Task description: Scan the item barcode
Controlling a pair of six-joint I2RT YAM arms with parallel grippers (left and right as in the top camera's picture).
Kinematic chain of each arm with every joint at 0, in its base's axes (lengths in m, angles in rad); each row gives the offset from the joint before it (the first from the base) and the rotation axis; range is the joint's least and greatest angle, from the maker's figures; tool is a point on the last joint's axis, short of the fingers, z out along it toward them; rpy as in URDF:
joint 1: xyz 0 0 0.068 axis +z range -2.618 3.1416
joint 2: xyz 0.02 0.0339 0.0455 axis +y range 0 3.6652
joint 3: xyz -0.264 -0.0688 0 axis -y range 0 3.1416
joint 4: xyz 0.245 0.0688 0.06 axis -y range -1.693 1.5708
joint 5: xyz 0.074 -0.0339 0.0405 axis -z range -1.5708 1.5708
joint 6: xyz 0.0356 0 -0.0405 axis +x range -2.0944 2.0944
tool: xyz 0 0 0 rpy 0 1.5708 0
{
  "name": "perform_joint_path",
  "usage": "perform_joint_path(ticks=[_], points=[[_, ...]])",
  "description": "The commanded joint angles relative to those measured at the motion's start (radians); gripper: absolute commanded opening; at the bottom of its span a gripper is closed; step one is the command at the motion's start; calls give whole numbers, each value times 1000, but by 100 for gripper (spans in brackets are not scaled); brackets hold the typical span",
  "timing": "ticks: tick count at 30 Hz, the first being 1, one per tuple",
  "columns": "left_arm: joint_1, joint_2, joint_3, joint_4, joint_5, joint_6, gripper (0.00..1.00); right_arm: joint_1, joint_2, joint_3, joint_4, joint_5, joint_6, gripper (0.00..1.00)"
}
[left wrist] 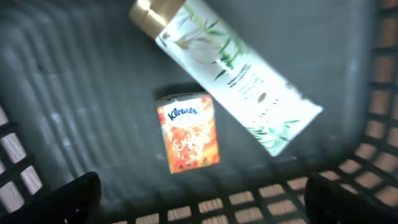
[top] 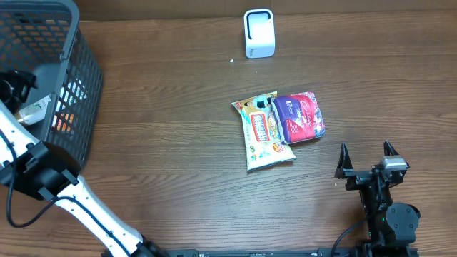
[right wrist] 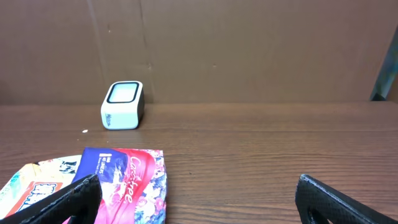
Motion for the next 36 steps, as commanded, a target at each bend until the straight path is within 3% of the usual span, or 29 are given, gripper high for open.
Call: perform_joint_path(ticks=[1,8,15,24,33,36], points=[[-16,56,-3,-16,20,41,94,-2,-10,-10,6,9,-5,100],[-58,114,-4,-34,18,56,93,-2,-10,-10,6,9,-5,100],[-87,116,-5,-34,-133,55,88,-2,-10,-10,6,9,-5,100],[-114,116,-5,-34,-161,60,62,-2,-10,-10,6,9,-5,100],[-160,116,-5,-34,-220,58,63,-2,-10,-10,6,9,-5,100],[-164,116,-5,-34,-248,55,68,-2,-10,-10,6,9,-5,100]])
